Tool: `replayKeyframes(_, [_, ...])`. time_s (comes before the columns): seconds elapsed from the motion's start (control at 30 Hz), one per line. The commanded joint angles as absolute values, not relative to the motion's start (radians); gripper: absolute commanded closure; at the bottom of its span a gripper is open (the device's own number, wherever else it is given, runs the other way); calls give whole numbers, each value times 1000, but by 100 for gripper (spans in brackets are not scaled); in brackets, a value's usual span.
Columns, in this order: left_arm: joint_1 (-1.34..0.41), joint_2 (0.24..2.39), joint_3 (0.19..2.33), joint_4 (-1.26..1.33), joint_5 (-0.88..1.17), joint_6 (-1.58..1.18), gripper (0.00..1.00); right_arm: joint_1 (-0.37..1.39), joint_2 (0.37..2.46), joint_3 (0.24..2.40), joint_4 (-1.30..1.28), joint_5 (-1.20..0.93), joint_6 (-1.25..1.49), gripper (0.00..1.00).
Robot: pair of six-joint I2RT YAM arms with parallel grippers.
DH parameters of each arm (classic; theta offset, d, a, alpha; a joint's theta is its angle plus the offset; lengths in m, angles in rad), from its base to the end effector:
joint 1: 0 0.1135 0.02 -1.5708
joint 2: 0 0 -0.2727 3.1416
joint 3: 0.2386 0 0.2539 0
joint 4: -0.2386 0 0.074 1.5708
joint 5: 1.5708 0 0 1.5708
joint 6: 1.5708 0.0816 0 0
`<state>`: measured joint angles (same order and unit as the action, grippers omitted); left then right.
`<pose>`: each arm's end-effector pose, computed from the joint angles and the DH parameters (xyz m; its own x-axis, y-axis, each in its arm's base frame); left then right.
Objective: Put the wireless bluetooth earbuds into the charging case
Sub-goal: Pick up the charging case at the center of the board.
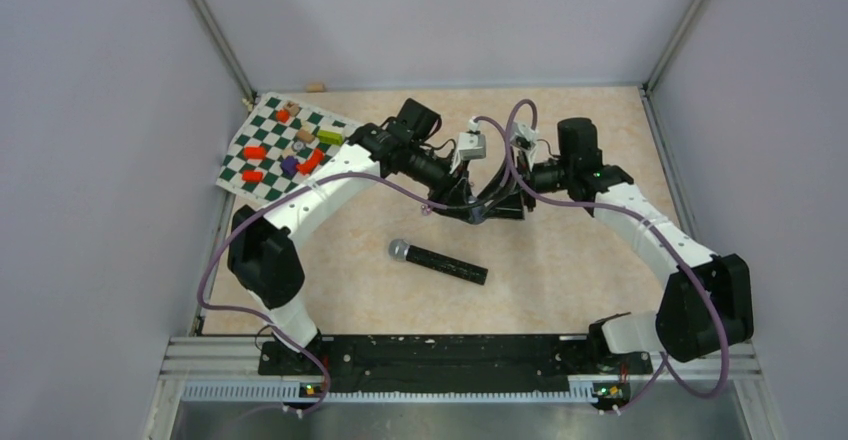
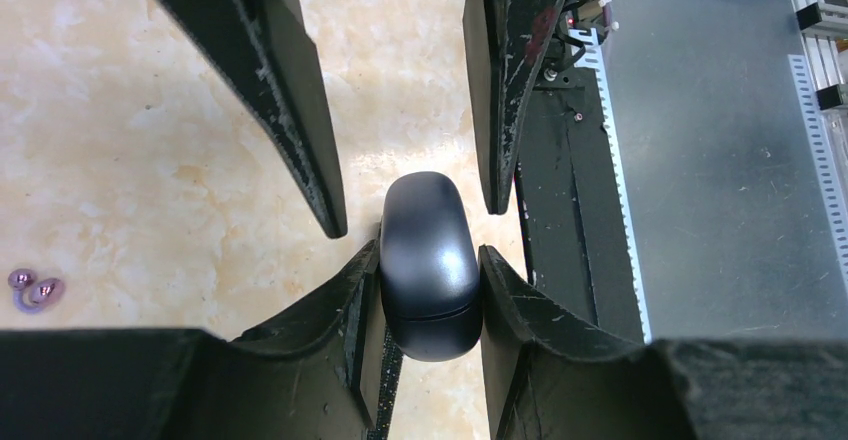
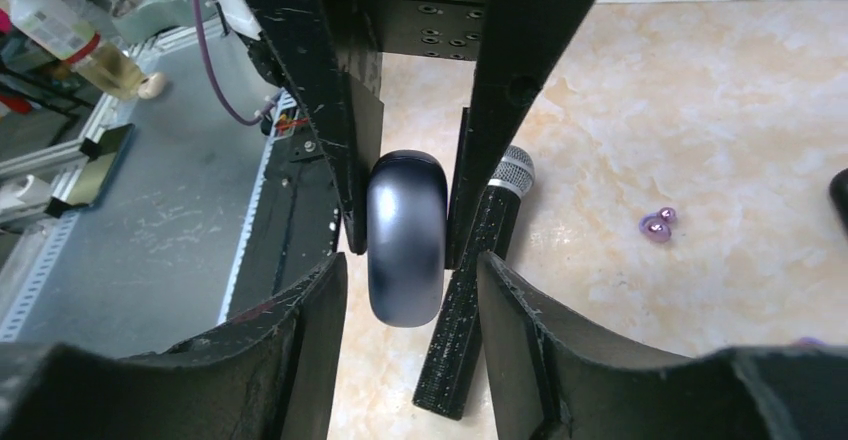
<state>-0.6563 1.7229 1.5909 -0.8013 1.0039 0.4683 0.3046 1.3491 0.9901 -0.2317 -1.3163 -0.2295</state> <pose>0.2621 -0.2888 0.3154 -0.2406 0.4913 -0.8371 0.9347 -0.1151 -0.3363 0.2536 0.1625 0.2964 -0.3258 -0.1624 -0.9314 -0.9411 -0.0389 0.3359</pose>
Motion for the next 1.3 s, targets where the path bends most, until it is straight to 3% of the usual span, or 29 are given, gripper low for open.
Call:
replayKeyframes(0.0, [-655,1691,1612,-807,1009,492,86,299,1301,1012,-273,-1307,-338,52])
replayKeyframes(0.5, [-656,1697,1618,-807,1013,485,87,325,1312,1018,-331,-1282,-408,57])
replayKeyframes(0.83, [-655,1704,1620,-806,1016,482,85,334,1321,1030,-337,-1305,-397,75])
replayKeyframes(0.97, [-655,1702,1621,-805,1010,479,72,334,1317,1035,-336,-1316,-390,81])
replayKeyframes(1.13, [-655,1699,1620,-805,1005,476,36,333,1309,1037,-335,-1312,-391,82])
replayKeyframes(1.27, [-655,1687,1616,-803,991,475,19,325,1302,1039,-333,-1301,-388,82])
